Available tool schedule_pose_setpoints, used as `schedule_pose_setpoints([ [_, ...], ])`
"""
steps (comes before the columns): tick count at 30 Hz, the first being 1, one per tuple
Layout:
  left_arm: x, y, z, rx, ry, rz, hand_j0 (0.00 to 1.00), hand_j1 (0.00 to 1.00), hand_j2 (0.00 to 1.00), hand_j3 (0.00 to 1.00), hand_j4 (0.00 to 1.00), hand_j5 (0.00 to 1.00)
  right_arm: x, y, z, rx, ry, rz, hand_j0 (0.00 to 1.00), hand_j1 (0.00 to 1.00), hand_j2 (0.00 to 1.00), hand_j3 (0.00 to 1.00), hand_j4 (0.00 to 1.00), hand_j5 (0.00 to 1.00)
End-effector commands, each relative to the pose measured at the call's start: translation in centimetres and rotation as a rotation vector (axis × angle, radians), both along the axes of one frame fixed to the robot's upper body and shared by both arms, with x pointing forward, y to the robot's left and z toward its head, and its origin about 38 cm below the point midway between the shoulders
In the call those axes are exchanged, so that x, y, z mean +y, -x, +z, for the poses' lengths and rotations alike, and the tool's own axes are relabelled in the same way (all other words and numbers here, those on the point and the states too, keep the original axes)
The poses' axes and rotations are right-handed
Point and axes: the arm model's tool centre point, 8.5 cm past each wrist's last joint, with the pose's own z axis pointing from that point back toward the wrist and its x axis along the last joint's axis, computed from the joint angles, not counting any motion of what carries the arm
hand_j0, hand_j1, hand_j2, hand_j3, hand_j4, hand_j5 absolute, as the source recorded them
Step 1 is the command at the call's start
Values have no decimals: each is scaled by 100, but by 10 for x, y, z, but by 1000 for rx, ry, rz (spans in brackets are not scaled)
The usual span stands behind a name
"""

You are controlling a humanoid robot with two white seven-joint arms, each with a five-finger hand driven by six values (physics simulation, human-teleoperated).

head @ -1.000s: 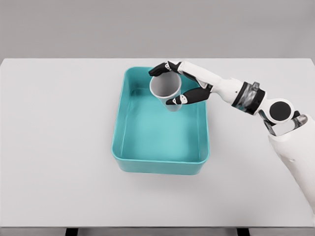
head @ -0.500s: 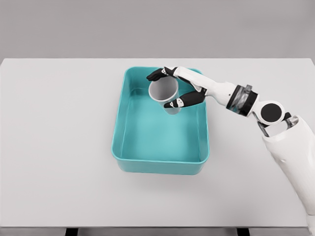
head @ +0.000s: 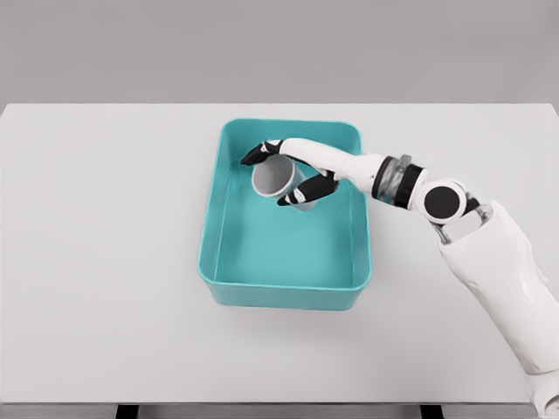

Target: Put the paper cup into the basket with your right arm

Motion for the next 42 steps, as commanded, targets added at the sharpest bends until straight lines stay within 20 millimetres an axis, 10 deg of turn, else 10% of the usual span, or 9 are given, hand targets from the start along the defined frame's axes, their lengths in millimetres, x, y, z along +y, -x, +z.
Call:
schedule_pose_setpoints([
  [1, 0, 0, 0, -1, 0, 1, 100, 100, 100, 100, 100, 100, 12, 7, 0, -56, 79, 17, 77, 77, 77, 77, 77, 77],
  [2, 0, 0, 0, 1, 0, 1, 100, 100, 100, 100, 100, 100, 14, 11, 7, -82, 82, 27, 100, 100, 100, 100, 100, 100],
  [6, 0, 0, 0, -1, 0, 1, 100, 100, 100, 100, 100, 100, 18, 27, 36, -166, 37, 72, 100, 100, 100, 100, 100, 100],
  [11, 0, 0, 0, -1, 0, 1, 100, 100, 100, 100, 100, 100, -22, 38, 89, -259, -168, 90, 100, 100, 100, 100, 100, 100],
  [15, 0, 0, 0, 0, 0, 0, 100, 100, 100, 100, 100, 100, -110, 40, 109, -271, -361, -32, 100, 100, 100, 100, 100, 100],
  [25, 0, 0, 0, -1, 0, 1, 100, 100, 100, 100, 100, 100, -227, 72, 59, -195, -427, -345, 100, 100, 100, 100, 100, 100],
  [42, 0, 0, 0, -2, 0, -1, 100, 100, 100, 100, 100, 100, -239, 75, 31, -134, -405, -394, 100, 100, 100, 100, 100, 100],
])
